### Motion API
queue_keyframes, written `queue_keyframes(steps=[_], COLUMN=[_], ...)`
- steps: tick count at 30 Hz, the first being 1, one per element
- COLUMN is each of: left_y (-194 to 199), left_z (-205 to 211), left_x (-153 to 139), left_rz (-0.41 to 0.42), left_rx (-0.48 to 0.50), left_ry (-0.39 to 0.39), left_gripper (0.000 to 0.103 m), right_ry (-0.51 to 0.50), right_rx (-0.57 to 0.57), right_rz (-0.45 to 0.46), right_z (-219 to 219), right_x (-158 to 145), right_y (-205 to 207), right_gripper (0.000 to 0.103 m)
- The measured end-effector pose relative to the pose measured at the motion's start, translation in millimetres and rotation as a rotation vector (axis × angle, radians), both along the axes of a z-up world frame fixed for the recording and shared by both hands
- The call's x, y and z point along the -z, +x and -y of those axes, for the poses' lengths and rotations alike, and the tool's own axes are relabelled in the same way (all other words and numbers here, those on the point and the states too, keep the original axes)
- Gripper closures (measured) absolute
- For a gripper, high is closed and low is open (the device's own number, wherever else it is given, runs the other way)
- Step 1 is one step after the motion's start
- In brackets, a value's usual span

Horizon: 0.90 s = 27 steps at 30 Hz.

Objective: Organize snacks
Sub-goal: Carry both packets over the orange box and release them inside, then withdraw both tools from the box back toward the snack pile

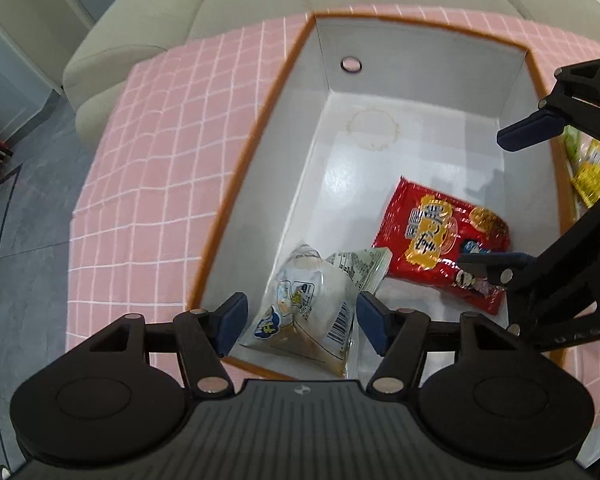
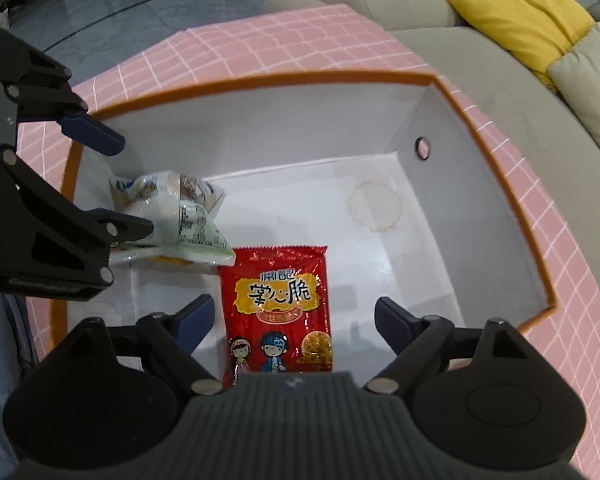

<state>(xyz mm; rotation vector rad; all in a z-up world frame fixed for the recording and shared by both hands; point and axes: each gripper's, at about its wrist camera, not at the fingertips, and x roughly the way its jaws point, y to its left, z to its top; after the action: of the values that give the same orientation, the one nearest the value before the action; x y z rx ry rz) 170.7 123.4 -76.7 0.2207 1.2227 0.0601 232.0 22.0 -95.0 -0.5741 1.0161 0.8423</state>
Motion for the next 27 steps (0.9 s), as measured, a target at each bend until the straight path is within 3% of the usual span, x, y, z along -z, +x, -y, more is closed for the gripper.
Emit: queue_keyframes(steps=[6,15,27], left_y=[-15,-47,-97], left_z=[3,14,37], left_x=[-30,-75,-109], left_rz=[0.086,0.277,0.5], left_rx=[-0.022,-0.076,-0.119], left_ry=[-0.004,-0.017,-0.083], left_gripper=[0.029,0.029,0.029], right_ry=[0.047,0.16,0.28], right_rx=[0.023,0.121,0.265], right_rz=[0.042,0.114,0.244], right_z=[15,49,103], right_x=[-28,-65,-94], right_y=[-10,-39,-94], right_gripper=[0.018,0.018,0.018])
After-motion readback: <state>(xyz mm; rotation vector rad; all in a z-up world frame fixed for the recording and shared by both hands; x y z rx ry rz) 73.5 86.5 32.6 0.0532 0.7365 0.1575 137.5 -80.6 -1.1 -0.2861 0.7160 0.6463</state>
